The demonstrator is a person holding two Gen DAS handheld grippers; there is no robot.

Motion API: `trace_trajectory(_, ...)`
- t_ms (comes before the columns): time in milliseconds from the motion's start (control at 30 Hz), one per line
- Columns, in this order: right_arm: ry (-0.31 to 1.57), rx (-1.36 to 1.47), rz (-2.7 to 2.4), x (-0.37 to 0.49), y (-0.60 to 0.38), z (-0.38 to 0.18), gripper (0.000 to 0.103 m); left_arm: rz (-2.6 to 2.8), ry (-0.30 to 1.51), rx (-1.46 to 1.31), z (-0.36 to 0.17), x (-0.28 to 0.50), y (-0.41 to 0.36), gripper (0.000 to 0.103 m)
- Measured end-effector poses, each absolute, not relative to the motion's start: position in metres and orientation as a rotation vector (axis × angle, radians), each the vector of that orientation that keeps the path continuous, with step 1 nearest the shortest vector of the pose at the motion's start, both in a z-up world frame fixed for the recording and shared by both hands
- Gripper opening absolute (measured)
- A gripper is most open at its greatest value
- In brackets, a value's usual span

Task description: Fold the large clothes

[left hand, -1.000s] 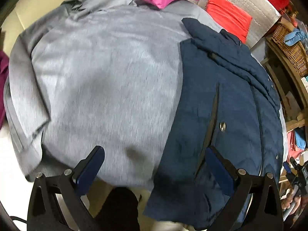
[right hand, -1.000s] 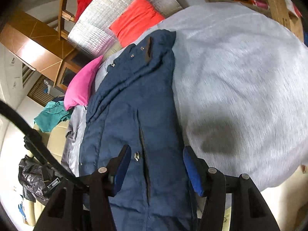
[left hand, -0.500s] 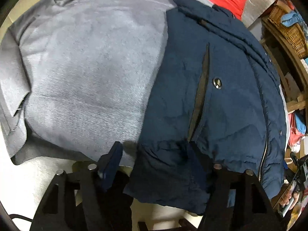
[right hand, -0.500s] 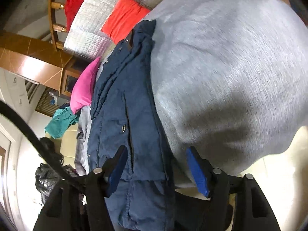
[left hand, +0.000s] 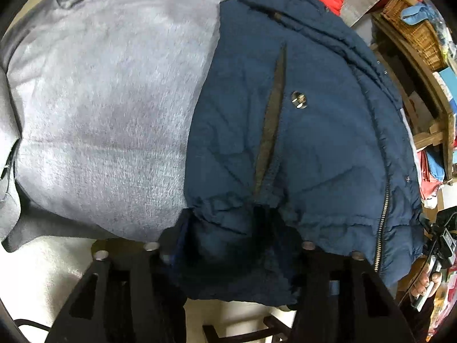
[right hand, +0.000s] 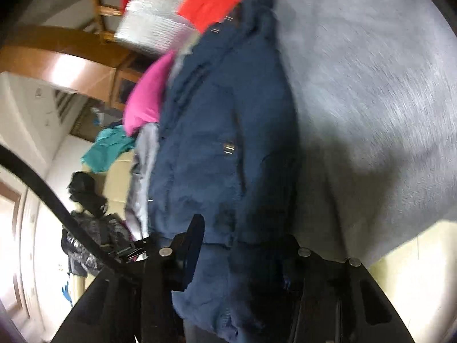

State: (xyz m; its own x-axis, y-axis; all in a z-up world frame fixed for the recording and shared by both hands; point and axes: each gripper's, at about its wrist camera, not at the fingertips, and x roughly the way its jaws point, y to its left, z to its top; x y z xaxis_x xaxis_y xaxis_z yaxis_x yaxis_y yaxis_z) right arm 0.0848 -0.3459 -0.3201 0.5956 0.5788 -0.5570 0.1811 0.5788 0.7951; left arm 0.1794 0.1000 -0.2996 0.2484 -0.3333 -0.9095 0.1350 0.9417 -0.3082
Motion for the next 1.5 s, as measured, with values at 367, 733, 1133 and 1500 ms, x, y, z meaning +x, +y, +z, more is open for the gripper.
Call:
trace_trajectory(367,0.791,0.869,0.419,0.096,-0.332,-0.274,0.024,-0.409,1.206,-0.202,-0.285,0.177,0.109,0.027)
trace_trajectory(733,0.815,0.853,0.419,0.111,-0.321,-0.282,0.021,-0.444,1.205,-0.242,-0.277,0.182,0.110,0.019)
trace_trajectory(1133,0.687,0.857,0.380,0.111,-0.340,-0.262,0.019,-0.526,1.018,-0.367,-0.212,0.200,0.098,0.015)
trace_trajectory(1500,0.432,0.880,0.299,0.182,-0.388,-0.190,0.015,-0.511,0.788,-0.505,-0.132,0.274,0.092,0.015)
